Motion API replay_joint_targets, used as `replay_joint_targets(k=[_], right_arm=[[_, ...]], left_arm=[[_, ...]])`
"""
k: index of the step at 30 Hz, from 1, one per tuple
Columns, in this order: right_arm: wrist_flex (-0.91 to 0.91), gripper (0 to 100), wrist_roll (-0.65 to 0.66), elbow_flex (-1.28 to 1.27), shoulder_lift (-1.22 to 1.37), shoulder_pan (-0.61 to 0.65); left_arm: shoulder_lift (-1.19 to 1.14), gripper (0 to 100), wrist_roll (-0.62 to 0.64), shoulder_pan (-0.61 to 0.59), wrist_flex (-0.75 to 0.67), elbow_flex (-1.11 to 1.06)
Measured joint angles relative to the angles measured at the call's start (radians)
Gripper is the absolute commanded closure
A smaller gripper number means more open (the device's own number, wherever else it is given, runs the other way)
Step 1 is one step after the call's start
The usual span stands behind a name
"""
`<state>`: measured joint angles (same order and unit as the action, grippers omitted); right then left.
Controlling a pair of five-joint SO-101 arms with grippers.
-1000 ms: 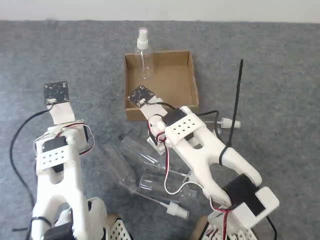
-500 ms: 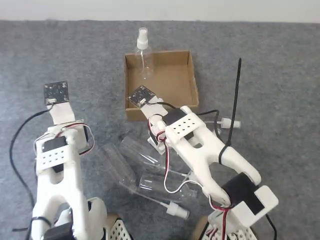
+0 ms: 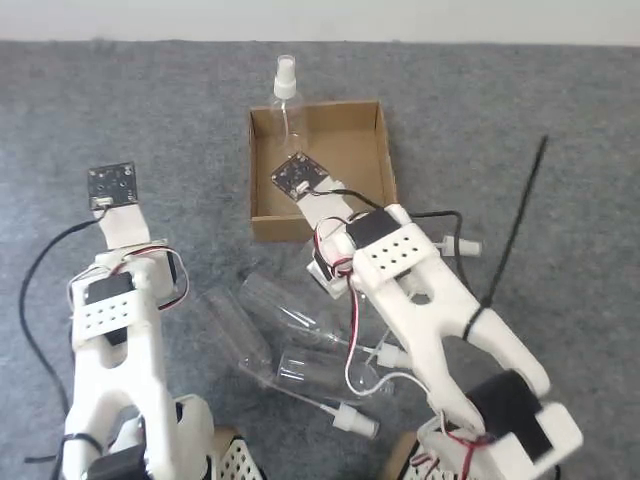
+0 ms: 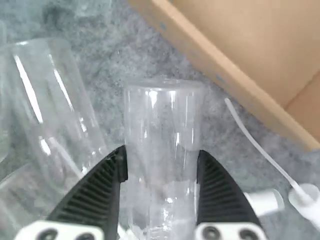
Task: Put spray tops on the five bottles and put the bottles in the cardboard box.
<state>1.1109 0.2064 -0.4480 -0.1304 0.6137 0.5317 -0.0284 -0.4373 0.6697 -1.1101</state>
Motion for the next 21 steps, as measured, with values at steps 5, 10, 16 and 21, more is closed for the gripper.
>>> replay_joint_targets(k=[5,10,16,21], right_arm=[[0.08,93.9,-0.003,-0.002,-0.118,-0.023],[0.129,93.9,-0.118,-0.002,-0.216,-0.103],[0.195,93.9,-0.258,-0.002,-0.272,-0.222],[0.206,94.3,-0.44,-0.002,-0.275,-0.341]], left_arm=[[0.0,98,0.0,0.0,0.0,0.0],[0.0,98,0.0,0.0,0.0,0.0],[0.0,98,0.0,0.0,0.0,0.0],[0.0,98,0.0,0.0,0.0,0.0]])
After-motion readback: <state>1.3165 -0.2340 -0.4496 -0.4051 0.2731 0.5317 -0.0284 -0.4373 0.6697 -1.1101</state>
